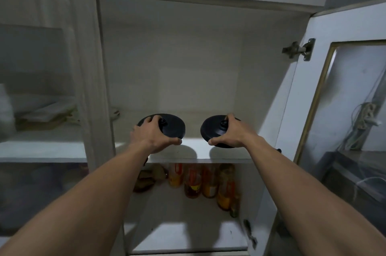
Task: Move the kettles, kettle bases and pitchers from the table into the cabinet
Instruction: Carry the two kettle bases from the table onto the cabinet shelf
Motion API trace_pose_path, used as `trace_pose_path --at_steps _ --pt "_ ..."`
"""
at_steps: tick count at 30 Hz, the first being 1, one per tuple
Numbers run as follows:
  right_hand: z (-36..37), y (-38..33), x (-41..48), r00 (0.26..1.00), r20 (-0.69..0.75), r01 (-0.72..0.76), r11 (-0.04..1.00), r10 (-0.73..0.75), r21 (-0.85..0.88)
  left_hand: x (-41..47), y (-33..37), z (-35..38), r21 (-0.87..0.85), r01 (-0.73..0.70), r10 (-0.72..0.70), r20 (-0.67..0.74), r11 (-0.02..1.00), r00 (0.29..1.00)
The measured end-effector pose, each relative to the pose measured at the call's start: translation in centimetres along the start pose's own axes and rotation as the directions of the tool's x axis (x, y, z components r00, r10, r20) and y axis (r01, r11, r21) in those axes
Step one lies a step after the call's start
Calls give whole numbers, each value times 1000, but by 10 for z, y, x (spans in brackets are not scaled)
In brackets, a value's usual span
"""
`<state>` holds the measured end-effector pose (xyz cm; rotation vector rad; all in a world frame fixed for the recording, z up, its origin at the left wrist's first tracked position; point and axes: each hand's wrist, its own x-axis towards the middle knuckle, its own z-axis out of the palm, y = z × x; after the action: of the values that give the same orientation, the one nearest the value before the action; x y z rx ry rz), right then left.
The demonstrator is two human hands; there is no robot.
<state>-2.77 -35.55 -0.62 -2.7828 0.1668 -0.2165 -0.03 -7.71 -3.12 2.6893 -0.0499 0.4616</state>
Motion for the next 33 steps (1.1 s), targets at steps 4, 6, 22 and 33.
trace_pose_path --at_steps 4,6,22,33 --pt "1 4 33 1000 6 -17 1000 17 -8 39 0 19 -12 -12 12 21 1000 1000" --pt "-1 6 50 999 8 -40 999 41 -6 58 5 28 -21 -22 23 33 1000 999" --pt "57 35 230 986 112 -122 993 122 -10 206 38 127 -78 120 -106 160 990 981" --pt "127 76 340 973 180 -168 980 148 104 290 44 224 33 190 -192 263 981 945"
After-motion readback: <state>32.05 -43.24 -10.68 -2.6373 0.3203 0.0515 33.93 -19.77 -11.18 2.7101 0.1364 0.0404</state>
